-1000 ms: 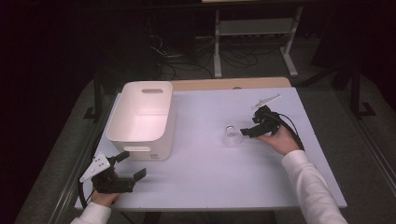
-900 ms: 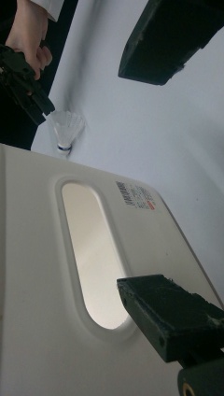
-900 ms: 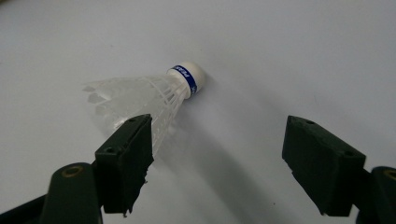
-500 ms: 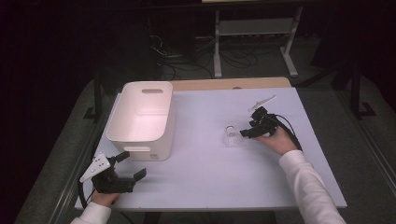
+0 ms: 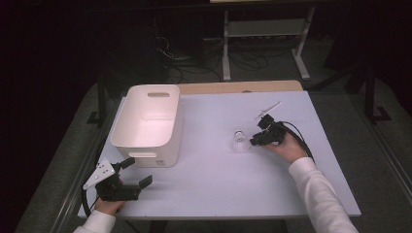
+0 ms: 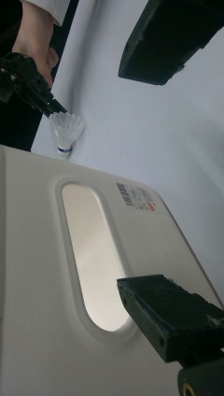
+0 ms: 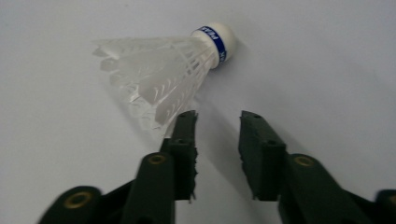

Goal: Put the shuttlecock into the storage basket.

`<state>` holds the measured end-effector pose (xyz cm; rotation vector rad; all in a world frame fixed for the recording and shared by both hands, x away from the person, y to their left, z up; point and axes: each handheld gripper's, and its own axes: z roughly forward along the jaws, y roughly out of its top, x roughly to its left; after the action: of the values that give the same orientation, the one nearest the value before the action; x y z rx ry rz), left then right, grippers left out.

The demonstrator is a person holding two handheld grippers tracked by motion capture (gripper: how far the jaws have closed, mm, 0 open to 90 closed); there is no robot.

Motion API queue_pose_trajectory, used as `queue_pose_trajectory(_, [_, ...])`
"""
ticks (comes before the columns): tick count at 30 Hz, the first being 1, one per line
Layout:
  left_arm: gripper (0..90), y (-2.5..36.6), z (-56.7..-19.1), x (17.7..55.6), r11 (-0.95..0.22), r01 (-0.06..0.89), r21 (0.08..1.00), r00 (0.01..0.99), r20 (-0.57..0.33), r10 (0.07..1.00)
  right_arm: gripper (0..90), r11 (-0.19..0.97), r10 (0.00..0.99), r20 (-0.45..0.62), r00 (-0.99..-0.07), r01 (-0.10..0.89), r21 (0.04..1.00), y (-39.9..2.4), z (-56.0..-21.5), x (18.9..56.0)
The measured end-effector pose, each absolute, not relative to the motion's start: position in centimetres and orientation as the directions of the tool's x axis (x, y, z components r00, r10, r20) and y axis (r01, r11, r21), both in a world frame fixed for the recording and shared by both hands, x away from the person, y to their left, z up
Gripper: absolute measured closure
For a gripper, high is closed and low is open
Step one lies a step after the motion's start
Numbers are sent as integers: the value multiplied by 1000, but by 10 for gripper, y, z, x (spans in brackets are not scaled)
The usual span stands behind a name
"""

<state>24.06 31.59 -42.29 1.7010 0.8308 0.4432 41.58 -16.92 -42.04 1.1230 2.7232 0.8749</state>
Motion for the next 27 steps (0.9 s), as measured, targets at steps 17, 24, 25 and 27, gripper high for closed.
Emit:
queue_pose_trajectory(17, [14,316,-423,241,-117,297,948,683,-125,720,885,585,642,178,-746,627,515,-159,-421,414])
queue_pose_trajectory(24, [14,316,-423,240,-113,297,948,681,-128,721,887,594,631,182,-754,621,512,-150,-419,415])
queue_pose_trajectory(25, [14,316,-423,240,-113,298,948,682,-128,720,887,594,631,182,-754,621,512,-150,-419,415])
queue_pose_trajectory(27, [14,316,-423,240,-113,297,948,682,-128,720,887,595,629,181,-756,617,515,-148,-419,416])
